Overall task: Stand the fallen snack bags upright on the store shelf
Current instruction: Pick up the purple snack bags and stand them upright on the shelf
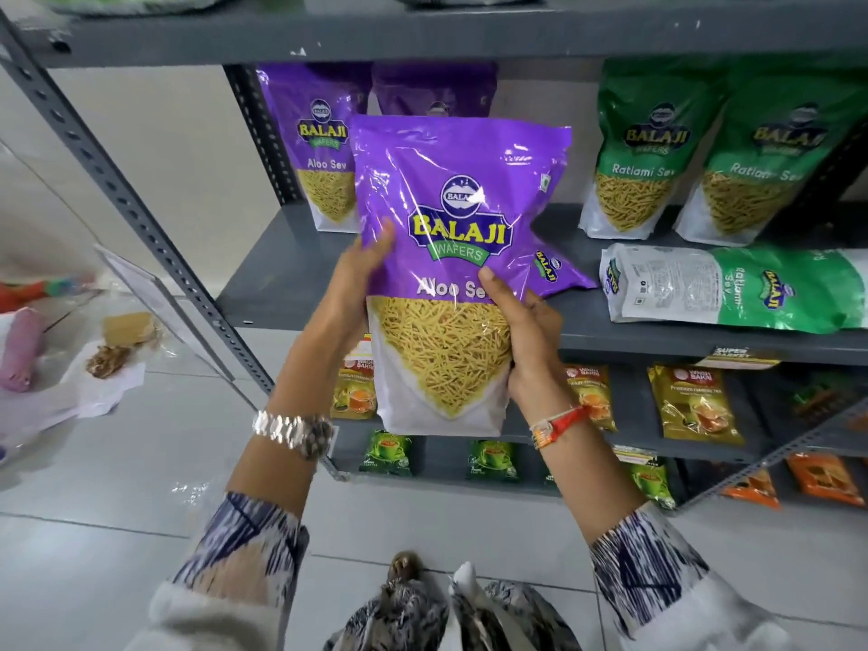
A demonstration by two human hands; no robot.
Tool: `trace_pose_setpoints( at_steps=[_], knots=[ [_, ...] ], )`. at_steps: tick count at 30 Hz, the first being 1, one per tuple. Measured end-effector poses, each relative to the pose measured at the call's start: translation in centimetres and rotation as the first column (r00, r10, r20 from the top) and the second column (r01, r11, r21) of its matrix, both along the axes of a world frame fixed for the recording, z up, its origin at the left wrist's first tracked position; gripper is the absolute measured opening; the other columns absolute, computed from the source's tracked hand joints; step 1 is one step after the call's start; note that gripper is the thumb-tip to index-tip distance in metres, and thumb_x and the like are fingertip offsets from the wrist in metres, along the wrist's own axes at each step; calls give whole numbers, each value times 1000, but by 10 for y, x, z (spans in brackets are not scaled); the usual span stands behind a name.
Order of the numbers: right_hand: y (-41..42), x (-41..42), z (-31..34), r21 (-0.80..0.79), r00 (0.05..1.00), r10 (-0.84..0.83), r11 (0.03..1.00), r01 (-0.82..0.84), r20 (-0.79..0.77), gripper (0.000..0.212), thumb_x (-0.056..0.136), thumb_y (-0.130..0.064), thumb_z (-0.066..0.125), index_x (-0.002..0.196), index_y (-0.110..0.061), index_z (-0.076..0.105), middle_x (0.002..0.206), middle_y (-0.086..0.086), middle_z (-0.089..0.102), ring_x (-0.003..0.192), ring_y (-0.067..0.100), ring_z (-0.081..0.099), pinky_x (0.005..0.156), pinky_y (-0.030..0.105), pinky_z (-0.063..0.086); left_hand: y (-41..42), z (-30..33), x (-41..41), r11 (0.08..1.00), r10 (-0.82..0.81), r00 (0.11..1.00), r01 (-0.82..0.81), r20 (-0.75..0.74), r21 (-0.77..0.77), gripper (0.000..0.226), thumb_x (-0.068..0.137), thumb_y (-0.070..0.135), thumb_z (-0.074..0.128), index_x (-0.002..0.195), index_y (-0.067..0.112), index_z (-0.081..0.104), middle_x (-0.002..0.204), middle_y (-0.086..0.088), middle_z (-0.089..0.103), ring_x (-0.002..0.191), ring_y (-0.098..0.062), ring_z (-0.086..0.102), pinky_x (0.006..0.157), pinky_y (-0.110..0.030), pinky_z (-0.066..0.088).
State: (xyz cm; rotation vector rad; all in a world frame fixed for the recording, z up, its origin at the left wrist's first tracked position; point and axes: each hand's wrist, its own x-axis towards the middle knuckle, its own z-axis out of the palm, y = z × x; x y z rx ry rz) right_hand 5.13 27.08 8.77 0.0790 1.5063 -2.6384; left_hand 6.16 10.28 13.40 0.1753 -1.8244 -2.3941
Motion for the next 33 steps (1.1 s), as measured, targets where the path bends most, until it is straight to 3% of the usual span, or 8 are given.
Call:
trace_pose_setpoints(
  at_steps=[4, 9, 11, 17, 21, 24, 29, 33],
  knots=[
    [-19, -6, -11, 57, 999, -34, 998, 34, 6, 10, 70, -22, 82, 75, -19, 73, 68, -3, 75, 68, 18, 71, 67, 36, 60, -9, -43, 17, 989, 102, 990, -92, 92, -115, 45, 62, 25, 77, 101, 10, 60, 95, -11, 72, 84, -29, 70, 81, -45, 56],
    [-56, -22, -29, 123, 1000, -6, 992, 9, -26, 13, 70, -23, 82, 77, -18, 72, 71, -2, 75, 71, 19, 70, 75, 42, 59, -48, -75, 15, 988, 37, 979, -6, 198, -156, 91, 27, 37, 93, 105, 6, 56, 102, -16, 70, 95, -34, 68, 89, -53, 52],
    [-79, -31, -32, 116, 998, 27, 993, -20, -57, 12, 71, -22, 80, 79, -18, 73, 78, 4, 75, 79, 23, 69, 78, 45, 58, -72, -78, 7, 986, 45, 985, -18, 167, -163, 90, 31, 32, 93, 108, 4, 55, 105, -18, 70, 97, -36, 67, 88, -54, 52],
    [-151, -84, -28, 83, 987, 88, 993, -78, -132, 18, 75, -18, 78, 92, -16, 72, 87, 3, 75, 85, 22, 69, 80, 40, 59, -146, -65, -40, 951, 94, 995, -79, 36, -300, 56, 49, 4, 86, 99, 9, 60, 83, 4, 74, 78, -14, 71, 74, -33, 59],
    [-191, -119, -30, 106, 974, 135, 987, -117, -181, 17, 78, -8, 74, 90, -18, 67, 76, -9, 75, 76, 8, 69, 70, 27, 57, -194, -65, -82, 928, 118, 993, -111, 0, -355, 47, 52, -7, 80, 88, 16, 62, 74, 14, 75, 71, -3, 69, 68, -22, 58],
    [-211, -135, -38, 134, 976, 136, 984, -114, -171, 20, 77, -6, 74, 90, -17, 65, 71, -13, 74, 68, 1, 68, 62, 20, 55, -219, -73, -101, 916, 108, 994, -94, 13, -389, 49, 46, 2, 82, 90, 15, 64, 77, 15, 75, 75, -4, 69, 75, -27, 57],
    [-231, -147, -50, 103, 987, 108, 990, -96, -115, 40, 63, -25, 85, 98, -16, 66, 96, 9, 73, 93, 27, 68, 81, 41, 57, -242, -81, -122, 943, 66, 997, -45, 51, -330, 66, 39, 18, 90, 99, 16, 62, 97, 0, 73, 99, -30, 66, 90, -45, 51],
    [-240, -145, -44, 126, 985, 135, 985, -121, -104, 60, 46, -42, 88, 96, -19, 65, 96, 7, 72, 85, 18, 71, 67, 29, 58, -253, -82, -127, 974, 28, 998, -14, 58, -227, 90, 33, 17, 93, 113, 2, 54, 102, -9, 71, 105, -37, 62, 92, -49, 50]
  ],
)
